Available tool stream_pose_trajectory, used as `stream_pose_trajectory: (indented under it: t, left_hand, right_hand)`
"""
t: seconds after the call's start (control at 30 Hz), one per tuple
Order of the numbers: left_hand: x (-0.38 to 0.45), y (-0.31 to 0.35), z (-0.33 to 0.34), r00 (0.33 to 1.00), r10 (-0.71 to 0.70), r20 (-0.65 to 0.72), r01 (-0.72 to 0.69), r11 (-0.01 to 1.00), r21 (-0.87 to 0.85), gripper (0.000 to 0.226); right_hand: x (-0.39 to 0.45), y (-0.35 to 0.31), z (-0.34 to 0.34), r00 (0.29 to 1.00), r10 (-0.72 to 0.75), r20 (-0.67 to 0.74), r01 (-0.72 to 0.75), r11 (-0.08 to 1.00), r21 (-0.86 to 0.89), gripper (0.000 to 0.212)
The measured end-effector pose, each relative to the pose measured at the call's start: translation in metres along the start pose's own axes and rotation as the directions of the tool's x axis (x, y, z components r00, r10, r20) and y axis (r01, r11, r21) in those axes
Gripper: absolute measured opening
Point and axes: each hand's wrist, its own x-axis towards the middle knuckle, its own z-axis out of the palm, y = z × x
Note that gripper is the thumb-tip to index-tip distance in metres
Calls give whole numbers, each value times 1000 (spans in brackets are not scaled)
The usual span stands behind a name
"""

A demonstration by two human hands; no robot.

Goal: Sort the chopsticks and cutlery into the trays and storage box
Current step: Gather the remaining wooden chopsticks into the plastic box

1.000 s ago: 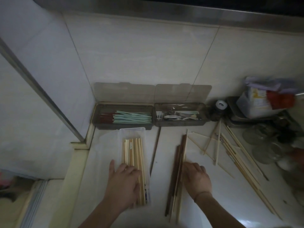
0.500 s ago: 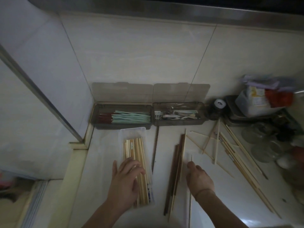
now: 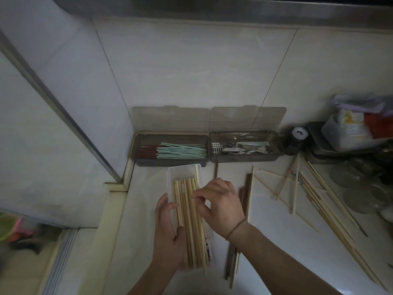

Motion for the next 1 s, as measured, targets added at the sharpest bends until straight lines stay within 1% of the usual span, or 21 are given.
stream_pose_trajectory:
  t: [0.07, 0.13, 0.2, 0.23, 0.27, 0.33, 0.4, 0.47, 0.53, 0.57, 0.63, 0.67, 0.73, 0.77, 0.8, 0.83, 0.87, 0.9, 0.93, 0.97, 1.0]
  left_hand:
    - [-1, 1, 0, 1000, -21, 13, 20, 999, 31, 57]
    - [0, 0, 1, 1000, -19, 10, 18, 999, 43, 56]
    - [0, 1, 1, 1000, -27, 2, 26, 999, 42, 55]
    - [0, 1, 0, 1000, -26, -2, 26, 999, 42, 56]
    - [1, 2, 0, 1000, -23, -6, 23, 999, 44, 57]
    - [1, 4, 0, 1000, -2, -7, 2, 999, 51, 60]
    - [1, 4, 0, 1000, 16, -10, -15, 999, 49, 62]
    - [2, 3, 0, 1000, 16, -15, -15, 999, 52, 62]
    - [1, 3, 0, 1000, 17, -17, -16, 998, 61, 62]
    - [1, 2, 0, 1000, 14, -17, -12, 998, 65, 62]
    - [0, 3, 1, 1000, 7, -16, -6, 998, 70, 61]
    - [0, 3, 1, 1000, 7, -14, -6, 997, 71, 61]
    - [1, 3, 0, 1000, 8, -15, -7, 998, 70, 61]
    - [1, 3, 0, 1000, 10, -16, -9, 998, 69, 61]
    - [1, 3, 0, 1000, 15, -18, -14, 997, 69, 61]
    - [1, 3, 0, 1000, 23, -20, -21, 997, 71, 61]
    - [1, 2, 1, 999, 27, -22, -25, 997, 75, 61]
    - [1, 2, 1, 999, 26, -22, -24, 997, 79, 61]
    - [1, 3, 1, 1000, 21, -20, -19, 997, 80, 61]
    - [1, 3, 1, 1000, 17, -17, -16, 997, 81, 61]
    - [1, 4, 1, 1000, 16, -14, -15, 996, 83, 61]
  right_hand:
    - [6, -4, 4, 1000, 22, 0, -22, 999, 45, 15]
    - [16, -2, 2, 994, 86, -61, -82, 995, 64, 17]
    - [23, 0, 0, 988, 109, -107, -109, 994, 8, 18]
    - [23, 1, 2, 990, 107, -94, -111, 993, -33, 19]
    - [22, 2, 5, 993, 101, -54, -105, 991, -84, 20]
    - [14, 3, 15, 991, 91, 103, -65, 971, -230, 23]
    - [4, 6, 25, 961, 123, 247, -33, 940, -339, 19]
    - [1, 8, 30, 939, 154, 307, -18, 914, -406, 11]
    - [2, 6, 29, 895, 177, 409, 47, 875, -481, 12]
    - [4, 5, 28, 851, 195, 487, 104, 847, -521, 19]
    - [5, 4, 25, 749, 251, 614, 183, 812, -555, 34]
    - [4, 5, 25, 723, 259, 640, 193, 814, -548, 38]
    - [0, 10, 24, 728, 209, 653, 183, 859, -478, 43]
    - [-3, 14, 23, 752, 165, 638, 155, 896, -415, 44]
    - [-8, 19, 22, 807, 111, 580, 105, 939, -327, 43]
    - [-14, 26, 20, 882, 65, 466, 41, 976, -213, 38]
    - [-21, 35, 17, 952, 48, 303, -17, 994, -104, 31]
    - [-29, 45, 14, 988, 75, 136, -70, 997, -46, 25]
    - [-38, 57, 12, 990, 140, 21, -139, 989, -40, 23]
    - [-46, 69, 9, 973, 230, -34, -231, 971, -64, 22]
    - [-54, 80, 7, 939, 340, -46, -343, 934, -99, 22]
